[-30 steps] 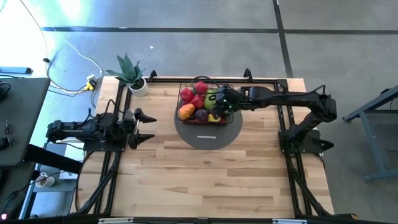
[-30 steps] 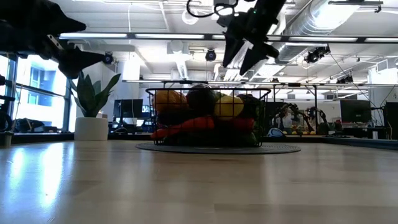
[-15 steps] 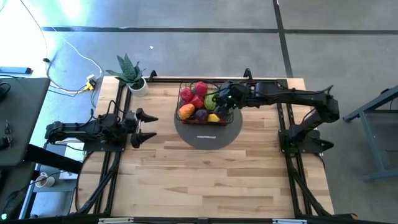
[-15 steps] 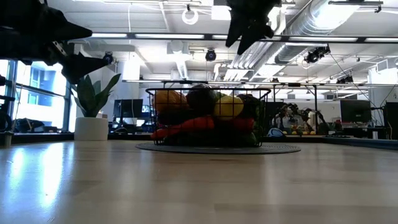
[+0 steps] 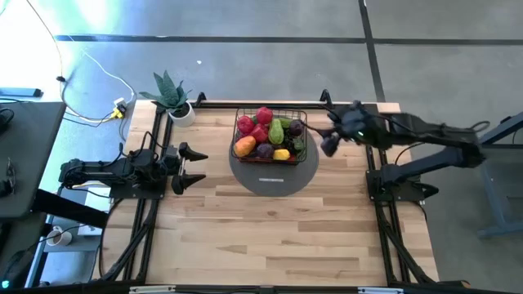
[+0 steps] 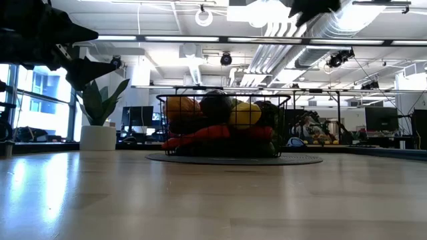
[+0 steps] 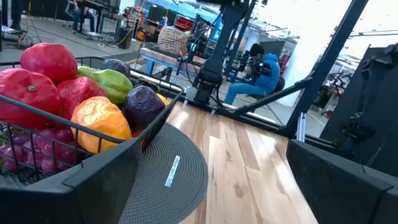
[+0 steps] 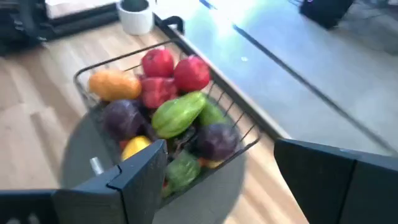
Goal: Build produce basket
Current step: Return to Home Position
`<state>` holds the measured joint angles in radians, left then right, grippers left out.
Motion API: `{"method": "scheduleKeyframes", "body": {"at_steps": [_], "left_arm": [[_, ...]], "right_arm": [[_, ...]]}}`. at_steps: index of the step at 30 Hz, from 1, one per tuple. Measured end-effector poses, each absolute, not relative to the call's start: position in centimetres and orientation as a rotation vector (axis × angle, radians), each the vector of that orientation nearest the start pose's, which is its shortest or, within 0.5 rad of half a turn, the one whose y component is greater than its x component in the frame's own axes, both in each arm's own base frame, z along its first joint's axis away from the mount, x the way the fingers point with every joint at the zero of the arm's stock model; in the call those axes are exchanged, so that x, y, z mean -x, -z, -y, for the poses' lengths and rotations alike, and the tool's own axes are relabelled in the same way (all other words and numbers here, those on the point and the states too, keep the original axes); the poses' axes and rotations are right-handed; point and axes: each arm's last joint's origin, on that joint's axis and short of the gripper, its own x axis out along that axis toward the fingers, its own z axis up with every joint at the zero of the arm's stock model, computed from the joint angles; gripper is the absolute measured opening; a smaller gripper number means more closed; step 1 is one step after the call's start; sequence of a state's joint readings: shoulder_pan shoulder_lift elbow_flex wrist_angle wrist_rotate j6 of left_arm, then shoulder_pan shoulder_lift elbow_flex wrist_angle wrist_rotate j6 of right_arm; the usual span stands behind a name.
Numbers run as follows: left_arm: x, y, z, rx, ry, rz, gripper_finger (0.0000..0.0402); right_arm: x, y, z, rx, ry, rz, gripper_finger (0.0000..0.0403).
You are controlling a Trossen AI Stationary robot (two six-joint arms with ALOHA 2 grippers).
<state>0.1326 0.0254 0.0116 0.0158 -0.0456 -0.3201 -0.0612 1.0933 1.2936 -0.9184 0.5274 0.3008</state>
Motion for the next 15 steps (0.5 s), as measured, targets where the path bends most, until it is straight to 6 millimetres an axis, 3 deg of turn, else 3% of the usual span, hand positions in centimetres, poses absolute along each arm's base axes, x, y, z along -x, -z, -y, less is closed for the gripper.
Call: {"method": "scheduleKeyframes", "body": {"at_steps": [3,7,15], "left_arm": [[-9.8,-16.7,-1.4,0.319,-0.176,0.031,0.0390],[-9.8,-16.7,-1.4,0.319,-0.176,0.031,0.0390],[-9.8,-16.7,-1.4,0.319,-0.176,0.031,0.0390]], "right_arm": [[-17.1,-35.5,2.3,-0.205,0.598,-0.529,0.0279],[-14.6,-33.2,1.8,-0.297,0.488,-0.370,0.0279],[-11.6,-28.3,1.0,-0.333,0.400,-0.181,0.0279]]}}
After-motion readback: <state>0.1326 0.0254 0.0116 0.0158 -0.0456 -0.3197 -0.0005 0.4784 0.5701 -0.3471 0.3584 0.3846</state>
